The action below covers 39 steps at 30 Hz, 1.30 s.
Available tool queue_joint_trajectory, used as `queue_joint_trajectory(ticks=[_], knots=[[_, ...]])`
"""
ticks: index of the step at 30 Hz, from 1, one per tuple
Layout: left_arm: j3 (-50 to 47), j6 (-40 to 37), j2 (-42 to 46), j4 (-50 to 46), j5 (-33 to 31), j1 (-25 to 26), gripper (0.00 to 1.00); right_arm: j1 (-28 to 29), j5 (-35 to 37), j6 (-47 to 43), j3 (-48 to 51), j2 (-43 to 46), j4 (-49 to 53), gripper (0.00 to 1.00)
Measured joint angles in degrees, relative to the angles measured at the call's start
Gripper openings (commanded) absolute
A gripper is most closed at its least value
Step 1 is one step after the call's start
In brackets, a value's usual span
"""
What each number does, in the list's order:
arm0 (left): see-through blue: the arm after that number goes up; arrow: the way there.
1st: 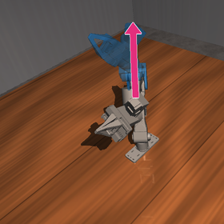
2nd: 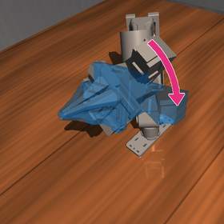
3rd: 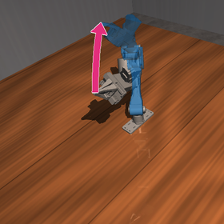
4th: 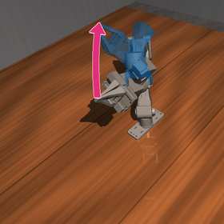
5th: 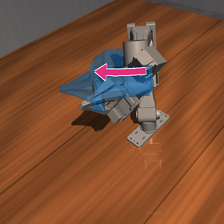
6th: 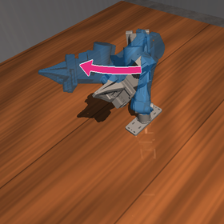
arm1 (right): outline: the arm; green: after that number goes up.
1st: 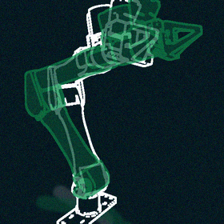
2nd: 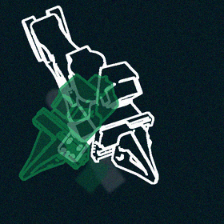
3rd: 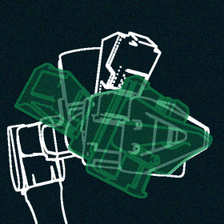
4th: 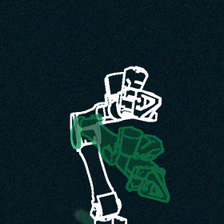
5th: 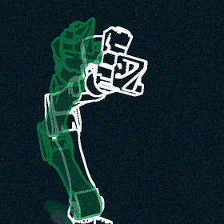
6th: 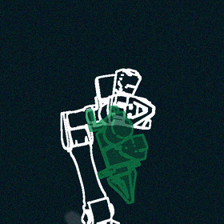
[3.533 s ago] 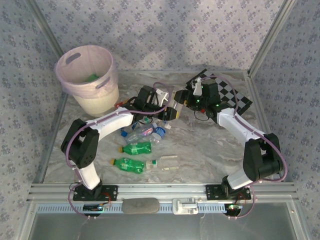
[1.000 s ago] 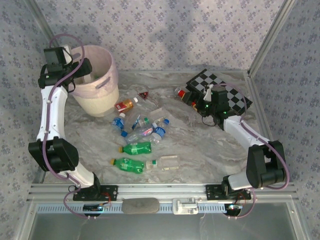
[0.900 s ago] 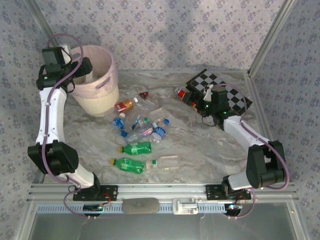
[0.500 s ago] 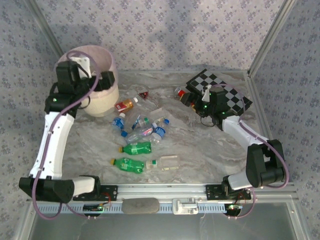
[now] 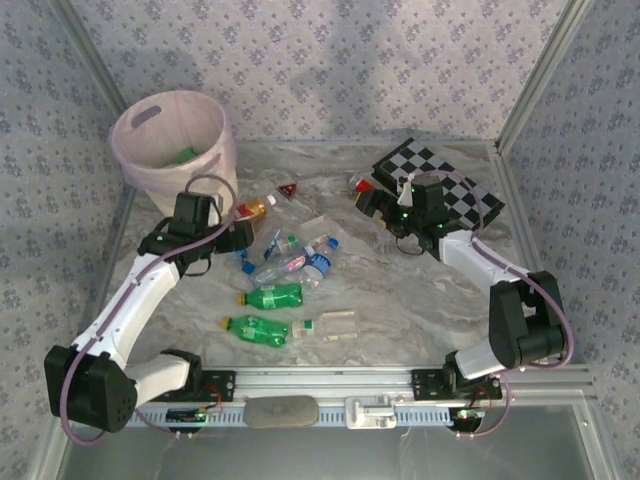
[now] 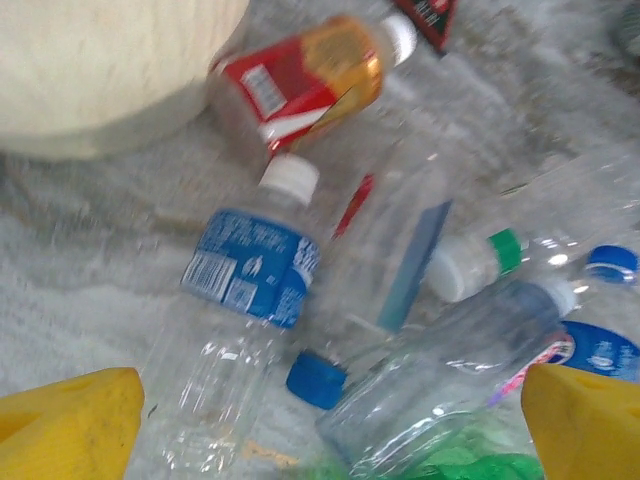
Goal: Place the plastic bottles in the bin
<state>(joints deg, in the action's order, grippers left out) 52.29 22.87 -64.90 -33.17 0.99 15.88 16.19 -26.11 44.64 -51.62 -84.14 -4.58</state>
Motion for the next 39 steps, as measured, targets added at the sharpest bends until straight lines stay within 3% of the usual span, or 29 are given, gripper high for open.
queue_joint_trajectory(ticks=[10,20,39], knots=[[-6.4,1.8,-5.9,3.0,-3.7,0.0,0.88,0.7,0.0,0.2,-1.0,-1.7,0.0,0.99],[-4.4,-0.4,-16.6,6.4,-6.6,-0.2,0.84,1.0,0.0,0.2,-1.6,-1.7,0.2,0.99],[-2.1,-2.1,-23.5,10.6,-5.9,-3.1,0.79,1.0,0.4,0.2,-2.2,-2.3,0.9,0.99]])
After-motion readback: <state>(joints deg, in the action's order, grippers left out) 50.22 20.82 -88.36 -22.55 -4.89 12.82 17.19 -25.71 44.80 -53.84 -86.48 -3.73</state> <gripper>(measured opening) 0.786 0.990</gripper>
